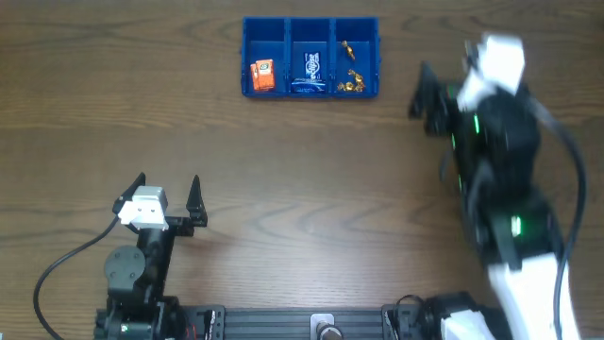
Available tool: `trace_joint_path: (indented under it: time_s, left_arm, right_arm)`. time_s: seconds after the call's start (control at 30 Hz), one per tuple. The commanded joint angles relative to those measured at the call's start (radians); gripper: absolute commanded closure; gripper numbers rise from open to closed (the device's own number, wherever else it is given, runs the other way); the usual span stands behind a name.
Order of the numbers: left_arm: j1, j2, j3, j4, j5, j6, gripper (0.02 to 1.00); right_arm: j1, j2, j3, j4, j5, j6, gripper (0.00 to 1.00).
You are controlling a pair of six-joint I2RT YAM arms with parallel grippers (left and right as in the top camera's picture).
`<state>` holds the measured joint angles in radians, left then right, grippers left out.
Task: Sort Candies Into Trays
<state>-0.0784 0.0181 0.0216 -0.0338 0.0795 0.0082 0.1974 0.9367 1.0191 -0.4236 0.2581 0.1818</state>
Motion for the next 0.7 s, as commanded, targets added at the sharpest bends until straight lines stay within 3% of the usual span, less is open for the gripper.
trace_joint_path:
  time_s: [0.03, 0.37, 0.47, 0.7]
  left_arm:
    - [0.007, -0.005, -0.015, -0.04, 0.018, 0.014, 0.023]
    - [0.007, -0.005, -0.015, -0.04, 0.018, 0.014, 0.02]
    - [0.007, -0.005, -0.015, -0.04, 0.018, 0.014, 0.02]
    - [0.007, -0.005, -0.015, -0.04, 0.018, 0.014, 0.02]
  right_arm:
    - [-0.103, -0.307, -0.378, 0.088, -0.098, -0.03, 0.001]
    - [-0.147, -0.813, -0.828, 0.216, -0.266, 0.017, 0.001]
    - [-0.148, -0.861, -0.928, 0.309, -0.264, 0.084, 0.001]
    - [-0.174, -0.887, -1.012, 0.359, -0.233, 0.079, 0.001]
